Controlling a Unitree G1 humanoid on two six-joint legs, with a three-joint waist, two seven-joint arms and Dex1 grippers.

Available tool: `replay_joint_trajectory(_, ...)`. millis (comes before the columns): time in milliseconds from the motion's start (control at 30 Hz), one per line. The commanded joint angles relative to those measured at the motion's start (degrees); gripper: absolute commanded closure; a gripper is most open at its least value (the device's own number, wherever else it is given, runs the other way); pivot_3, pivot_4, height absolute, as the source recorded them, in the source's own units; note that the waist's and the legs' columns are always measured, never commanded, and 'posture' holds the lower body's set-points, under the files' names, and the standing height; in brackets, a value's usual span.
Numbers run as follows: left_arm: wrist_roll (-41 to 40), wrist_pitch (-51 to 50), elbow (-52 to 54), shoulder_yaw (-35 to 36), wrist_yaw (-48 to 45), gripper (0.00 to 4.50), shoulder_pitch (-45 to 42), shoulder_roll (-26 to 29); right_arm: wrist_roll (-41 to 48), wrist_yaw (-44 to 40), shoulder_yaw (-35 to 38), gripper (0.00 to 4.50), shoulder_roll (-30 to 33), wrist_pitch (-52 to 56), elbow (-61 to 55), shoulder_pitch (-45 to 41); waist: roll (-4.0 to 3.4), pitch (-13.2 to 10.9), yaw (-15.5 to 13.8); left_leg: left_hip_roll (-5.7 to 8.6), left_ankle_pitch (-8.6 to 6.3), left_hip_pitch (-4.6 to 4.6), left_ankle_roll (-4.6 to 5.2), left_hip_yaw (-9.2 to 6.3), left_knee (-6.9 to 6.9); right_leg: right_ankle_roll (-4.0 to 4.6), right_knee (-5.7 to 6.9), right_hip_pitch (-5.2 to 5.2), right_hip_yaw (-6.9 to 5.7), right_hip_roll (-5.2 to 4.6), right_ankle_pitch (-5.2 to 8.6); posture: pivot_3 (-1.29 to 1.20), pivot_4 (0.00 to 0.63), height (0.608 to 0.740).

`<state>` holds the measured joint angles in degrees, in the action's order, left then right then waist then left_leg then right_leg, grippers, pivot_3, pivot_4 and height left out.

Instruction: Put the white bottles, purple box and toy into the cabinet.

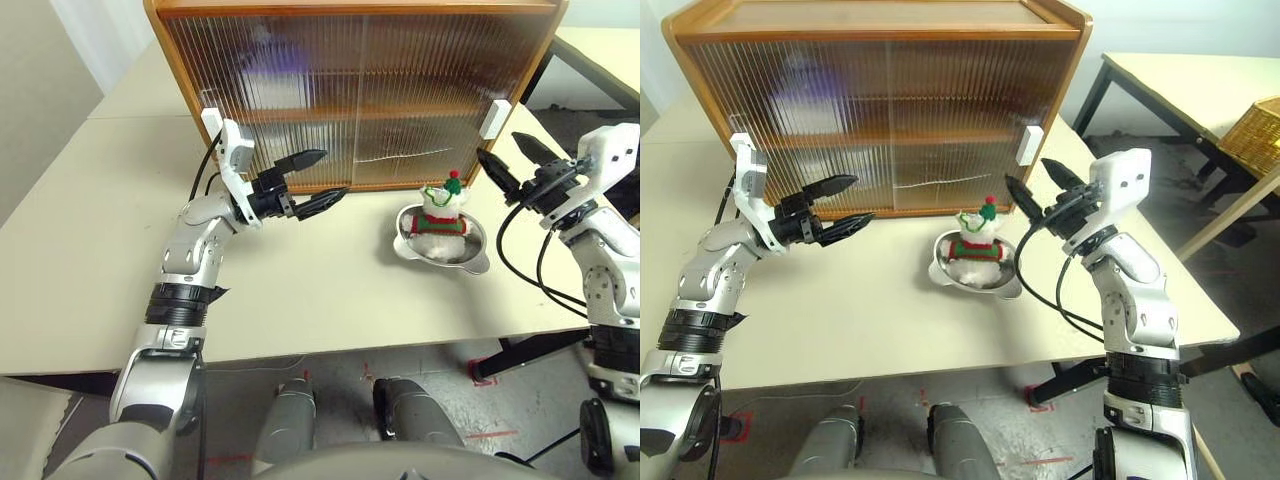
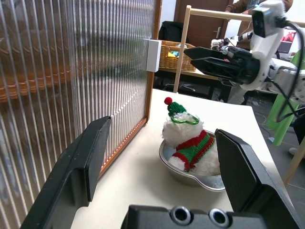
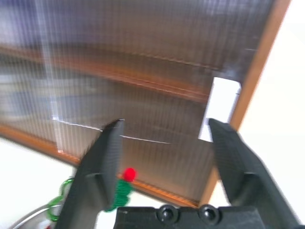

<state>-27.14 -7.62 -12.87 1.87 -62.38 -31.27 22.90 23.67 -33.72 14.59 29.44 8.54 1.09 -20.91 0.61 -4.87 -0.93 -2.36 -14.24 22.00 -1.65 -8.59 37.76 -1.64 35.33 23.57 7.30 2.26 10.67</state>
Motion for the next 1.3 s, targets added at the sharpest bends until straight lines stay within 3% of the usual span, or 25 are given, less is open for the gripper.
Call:
replay_joint_trajectory(33,-0.7,-0.7,2.0,0.2,-0.4,0.0,1.1,0.2,-2.2,0.8,-0.1,2.59,-0.3,-2.6,4.3,-1.9,0.0,0.0,0.1,0.0,0.0,0.01,0.0,0.0,-0.01,0.0,0.0,0.01,0.0,0.0,0.0,0.02,0.088,0.74)
replay_joint_trajectory(200,-0.4,-0.3,2.4,0.3,-0.5,0.0,1.8,0.5,-5.4,3.0,-0.4,4.45,-0.8,-6.6,11.8,-5.7,-0.01,0.0,0.0,-0.01,0.0,0.02,0.0,-0.03,-0.01,-0.01,-0.01,0.02,-0.01,-0.01,0.0,0.03,0.091,0.74)
replay_joint_trajectory(533,-0.7,-0.4,3.8,0.7,0.5,0.0,3.2,0.4,-9.1,4.4,0.3,4.48,0.7,-13.6,26.4,-12.7,-0.03,0.0,-0.5,-0.12,-0.04,0.25,-0.07,-0.14,-0.09,0.01,0.02,0.32,0.01,-0.07,-0.01,0.05,0.098,0.74)
replay_joint_trajectory(733,-0.9,-0.5,4.3,0.6,1.1,0.0,3.4,0.2,-9.7,3.9,0.0,4.48,1.1,-15.5,30.4,-14.6,-0.03,0.0,-0.8,-0.11,-0.05,0.41,-0.07,-0.12,-0.08,0.53,0.01,0.48,0.0,-0.06,-0.33,0.05,0.1,0.74)
replay_joint_trajectory(1300,-0.8,-0.6,5.0,0.0,2.0,0.0,3.8,-1.3,-8.9,2.7,-0.4,4.48,0.7,-12.9,28.6,-16.4,-0.03,0.0,-0.8,-0.13,-0.05,0.41,-0.07,-0.12,-0.07,0.41,0.01,0.48,0.01,-0.06,-0.26,0.05,0.098,0.74)
